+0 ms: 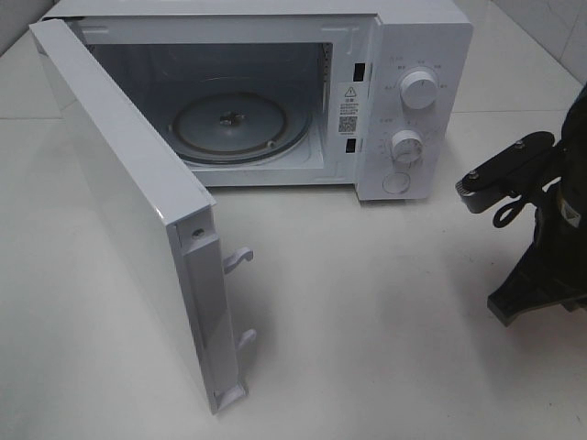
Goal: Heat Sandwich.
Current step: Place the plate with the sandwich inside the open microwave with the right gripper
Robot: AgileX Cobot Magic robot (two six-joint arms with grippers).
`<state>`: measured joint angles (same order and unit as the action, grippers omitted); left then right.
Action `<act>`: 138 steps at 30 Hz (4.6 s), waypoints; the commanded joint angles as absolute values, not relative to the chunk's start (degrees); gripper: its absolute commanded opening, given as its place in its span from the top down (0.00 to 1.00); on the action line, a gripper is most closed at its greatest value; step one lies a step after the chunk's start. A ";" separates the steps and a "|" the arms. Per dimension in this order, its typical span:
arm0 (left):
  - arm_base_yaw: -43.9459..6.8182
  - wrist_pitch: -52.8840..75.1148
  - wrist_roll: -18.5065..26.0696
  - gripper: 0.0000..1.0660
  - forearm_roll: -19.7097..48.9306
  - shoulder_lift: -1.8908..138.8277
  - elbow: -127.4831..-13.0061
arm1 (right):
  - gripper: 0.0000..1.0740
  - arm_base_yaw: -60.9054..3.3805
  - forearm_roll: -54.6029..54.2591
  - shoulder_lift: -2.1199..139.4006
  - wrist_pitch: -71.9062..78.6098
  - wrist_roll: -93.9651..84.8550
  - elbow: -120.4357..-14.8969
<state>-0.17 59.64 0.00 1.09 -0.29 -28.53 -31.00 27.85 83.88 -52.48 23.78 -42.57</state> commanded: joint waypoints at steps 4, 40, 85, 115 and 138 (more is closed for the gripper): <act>-0.11 59.30 -0.34 0.06 1.09 -1.49 -28.42 | 1.00 -35.52 29.22 80.79 -56.38 23.66 -42.28; -0.11 59.30 -0.34 0.06 1.09 -1.49 -28.42 | 1.00 -59.47 29.28 70.70 -64.97 10.89 -42.28; -0.11 59.30 -0.34 0.06 1.09 -1.49 -28.42 | 1.00 -59.47 24.75 70.70 -45.66 -30.77 -42.28; -0.11 59.30 -0.34 0.06 1.09 -1.49 -28.42 | 1.00 -41.94 8.31 70.93 -35.64 -78.50 -42.28; -0.11 59.30 -0.34 0.06 1.09 -1.49 -28.42 | 1.00 -39.25 2.06 78.72 -29.34 -88.24 -43.89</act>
